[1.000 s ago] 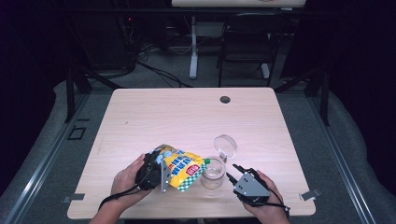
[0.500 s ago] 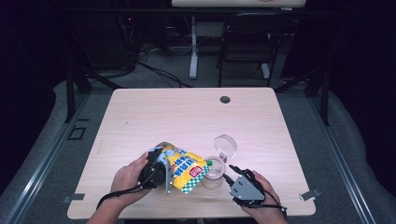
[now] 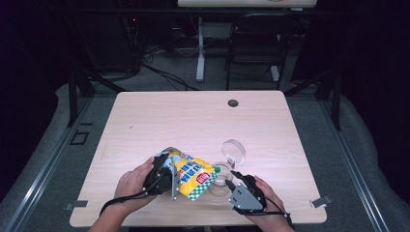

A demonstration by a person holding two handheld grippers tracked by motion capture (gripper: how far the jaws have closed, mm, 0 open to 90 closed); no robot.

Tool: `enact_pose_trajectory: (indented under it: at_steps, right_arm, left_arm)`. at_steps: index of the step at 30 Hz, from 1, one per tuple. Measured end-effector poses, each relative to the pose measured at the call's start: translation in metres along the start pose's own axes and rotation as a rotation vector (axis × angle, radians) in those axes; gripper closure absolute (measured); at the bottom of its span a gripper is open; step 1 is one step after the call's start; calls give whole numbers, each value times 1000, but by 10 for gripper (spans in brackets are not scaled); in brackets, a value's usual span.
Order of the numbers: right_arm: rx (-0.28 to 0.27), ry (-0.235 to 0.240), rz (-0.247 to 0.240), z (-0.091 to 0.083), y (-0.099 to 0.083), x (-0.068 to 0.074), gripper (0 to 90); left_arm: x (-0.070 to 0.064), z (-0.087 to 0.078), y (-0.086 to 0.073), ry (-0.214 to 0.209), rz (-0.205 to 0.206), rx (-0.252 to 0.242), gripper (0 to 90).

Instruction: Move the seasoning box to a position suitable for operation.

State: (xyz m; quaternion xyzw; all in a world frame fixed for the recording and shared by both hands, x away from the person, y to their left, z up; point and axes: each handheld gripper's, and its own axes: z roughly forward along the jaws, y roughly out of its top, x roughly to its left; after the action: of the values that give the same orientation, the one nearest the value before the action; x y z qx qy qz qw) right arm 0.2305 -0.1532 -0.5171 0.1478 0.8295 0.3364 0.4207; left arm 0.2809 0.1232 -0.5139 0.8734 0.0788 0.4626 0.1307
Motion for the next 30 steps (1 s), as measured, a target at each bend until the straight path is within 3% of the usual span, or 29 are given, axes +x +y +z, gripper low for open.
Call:
enact_pose_trajectory:
  at_steps: [3,7,11,14,21,25,30]
  right_arm:
    - [7,-7,-25,1,2,-1,627]
    - [24,-26,-99,2,8,-1,627]
    - [18,-16,-142,5,13,2,627]
    - [30,-24,-209,12,16,4,620]
    - [14,-64,-248,18,21,6,618]
    - [14,-86,-315,23,24,14,631]
    - [19,-105,-363,26,25,19,646]
  left_arm:
    - [0,-1,0,2,-3,-3,481]
    - [0,-1,0,2,-3,-1,481]
    - [0,-2,1,5,-4,-6,481]
    - [2,-3,2,10,10,-1,481]
    - [2,-2,3,5,14,-4,481]
    - [0,-1,4,-1,20,-4,481]
    - [0,-1,4,2,28,-4,481]
